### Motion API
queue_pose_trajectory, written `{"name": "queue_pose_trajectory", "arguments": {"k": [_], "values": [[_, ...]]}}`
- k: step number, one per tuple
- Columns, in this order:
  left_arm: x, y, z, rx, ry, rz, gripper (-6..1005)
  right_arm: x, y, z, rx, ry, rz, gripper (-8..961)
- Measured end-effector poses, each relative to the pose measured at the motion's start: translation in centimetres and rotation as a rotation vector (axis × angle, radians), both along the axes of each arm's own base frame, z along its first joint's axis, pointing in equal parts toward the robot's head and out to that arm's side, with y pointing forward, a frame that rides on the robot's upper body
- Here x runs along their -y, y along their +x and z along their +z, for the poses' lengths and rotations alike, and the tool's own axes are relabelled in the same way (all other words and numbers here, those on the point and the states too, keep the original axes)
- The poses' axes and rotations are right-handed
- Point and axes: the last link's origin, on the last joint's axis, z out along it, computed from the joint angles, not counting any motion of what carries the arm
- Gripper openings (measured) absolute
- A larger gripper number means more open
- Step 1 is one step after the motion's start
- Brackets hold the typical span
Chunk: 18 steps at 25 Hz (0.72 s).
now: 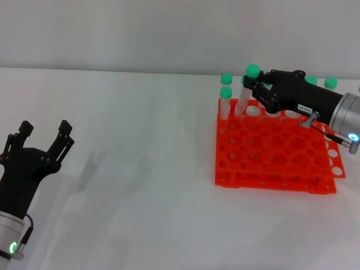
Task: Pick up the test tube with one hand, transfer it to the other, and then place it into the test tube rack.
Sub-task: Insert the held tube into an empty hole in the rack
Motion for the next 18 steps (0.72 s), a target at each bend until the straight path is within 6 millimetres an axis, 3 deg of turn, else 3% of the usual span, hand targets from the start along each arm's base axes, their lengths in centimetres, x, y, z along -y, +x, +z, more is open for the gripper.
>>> {"name": "queue_pose_trajectory", "arguments": {"k": [18], "values": [[-0.45, 0.15, 0.18, -0.003, 0.006, -0.005, 890, -0.27, 0.55, -0.3, 0.036, -0.008, -0.036, 285]]}}
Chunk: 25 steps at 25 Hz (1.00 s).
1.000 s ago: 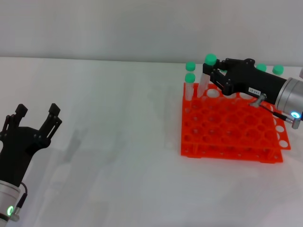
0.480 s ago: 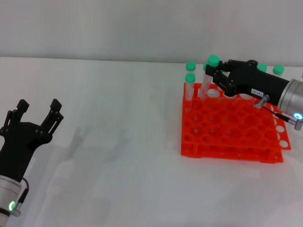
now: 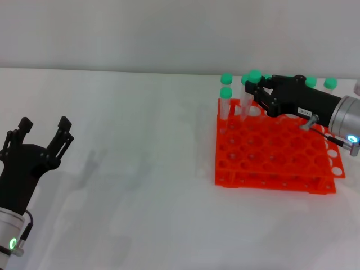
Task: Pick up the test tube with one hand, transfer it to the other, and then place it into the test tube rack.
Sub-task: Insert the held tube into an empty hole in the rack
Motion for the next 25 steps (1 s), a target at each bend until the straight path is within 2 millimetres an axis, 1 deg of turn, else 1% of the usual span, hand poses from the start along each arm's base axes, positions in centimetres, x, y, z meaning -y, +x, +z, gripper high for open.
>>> {"name": "queue_pose_trajectory", "arguments": {"k": [5, 10, 13, 19, 25], "values": [[-0.2, -0.1, 0.1, -0.002, 0.004, 0.004, 890, -0.4, -0.1, -0.7, 0.029, -0.045, -0.04, 291], [-0.6, -0.1, 0.1, -0.011, -0.006, 0.008, 889, -0.7, 0.1, -1.2, 0.065, -0.05, -0.077, 296], [-0.8, -0.1, 0.0, -0.015, -0.012, 0.011, 889, -1.1, 0.2, -1.4, 0.071, -0.054, -0.113, 299], [-0.9, 0.0, 0.0, -0.016, -0.013, 0.009, 889, -1.2, 0.1, -1.5, 0.092, -0.065, -0.111, 306], [-1.0, 0.0, 0.0, -0.017, -0.013, 0.007, 889, -1.1, 0.3, -1.4, 0.067, -0.074, -0.139, 312]]}}
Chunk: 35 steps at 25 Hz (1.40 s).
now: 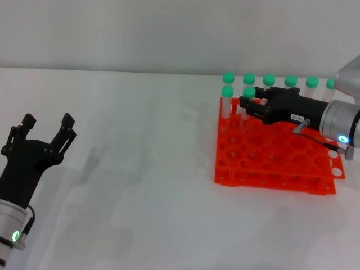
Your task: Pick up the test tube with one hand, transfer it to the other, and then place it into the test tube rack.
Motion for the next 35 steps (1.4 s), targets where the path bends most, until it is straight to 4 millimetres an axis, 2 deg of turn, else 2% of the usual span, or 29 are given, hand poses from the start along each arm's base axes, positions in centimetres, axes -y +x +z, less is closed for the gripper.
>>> {"name": "queue_pose_trajectory", "arguments": {"k": [1, 5, 6, 10, 15, 18, 21, 26, 29, 35], "values": [[0.0, 0.0, 0.0, 0.0, 0.0, -0.001, 889, 0.1, 0.1, 0.0, -0.009, -0.005, -0.009, 313], [-0.3, 0.2, 0.1, -0.003, 0.002, -0.009, 889, 0.6, 0.7, 0.2, -0.035, -0.018, -0.024, 438], [-0.4, 0.2, 0.1, -0.003, 0.002, -0.01, 889, 1.4, 1.7, 0.7, -0.062, -0.022, -0.037, 469], [-0.6, 0.3, 0.2, -0.008, 0.0, -0.012, 889, 2.6, 3.2, 1.7, -0.095, -0.003, -0.044, 591], [-0.7, 0.7, 0.1, 0.008, 0.007, -0.029, 889, 5.7, 6.6, 3.4, -0.117, 0.061, -0.037, 728], [-0.8, 1.1, 0.1, 0.017, 0.014, -0.043, 889, 7.8, 10.0, 4.9, -0.106, 0.203, -0.08, 725], [-0.9, 1.3, 0.1, 0.02, 0.013, -0.05, 889, 9.4, 12.8, 6.6, -0.168, 0.385, -0.184, 723], [-1.1, 1.6, 0.0, 0.021, 0.007, -0.061, 889, 11.2, 16.1, 8.4, -0.171, 0.605, -0.314, 724], [-1.4, 1.9, -0.2, 0.023, 0.003, -0.07, 889, 11.9, 17.2, 9.0, -0.094, 0.693, -0.334, 723], [-1.3, 2.1, -0.3, 0.083, -0.007, -0.072, 889, 12.0, 17.4, 9.3, 0.02, 0.759, -0.301, 734]]}}
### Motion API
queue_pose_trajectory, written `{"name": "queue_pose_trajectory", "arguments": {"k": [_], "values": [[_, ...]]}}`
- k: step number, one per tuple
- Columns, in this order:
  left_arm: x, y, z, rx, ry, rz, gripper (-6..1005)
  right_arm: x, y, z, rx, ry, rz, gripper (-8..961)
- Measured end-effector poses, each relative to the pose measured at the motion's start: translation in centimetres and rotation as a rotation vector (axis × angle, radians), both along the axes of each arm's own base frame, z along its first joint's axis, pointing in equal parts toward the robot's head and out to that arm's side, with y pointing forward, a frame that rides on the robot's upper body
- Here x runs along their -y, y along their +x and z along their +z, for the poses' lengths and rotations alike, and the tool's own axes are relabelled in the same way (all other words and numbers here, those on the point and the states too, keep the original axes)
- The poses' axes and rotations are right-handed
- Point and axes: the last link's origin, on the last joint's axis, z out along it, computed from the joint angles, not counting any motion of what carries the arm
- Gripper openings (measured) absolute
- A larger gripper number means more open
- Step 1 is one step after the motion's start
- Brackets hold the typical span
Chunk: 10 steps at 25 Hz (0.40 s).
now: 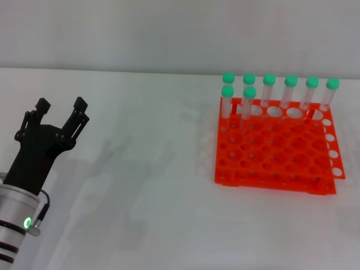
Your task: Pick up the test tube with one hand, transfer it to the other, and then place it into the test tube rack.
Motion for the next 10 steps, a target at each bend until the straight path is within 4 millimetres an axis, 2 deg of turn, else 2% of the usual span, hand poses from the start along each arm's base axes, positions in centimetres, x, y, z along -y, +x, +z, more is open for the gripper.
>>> {"name": "queue_pose_trajectory", "arguments": {"k": [10], "values": [[0.2, -0.1, -0.5, 0.066, -0.033, 0.016, 889, -1.1, -0.5, 0.8, 0.048, 0.016, 0.013, 763]]}}
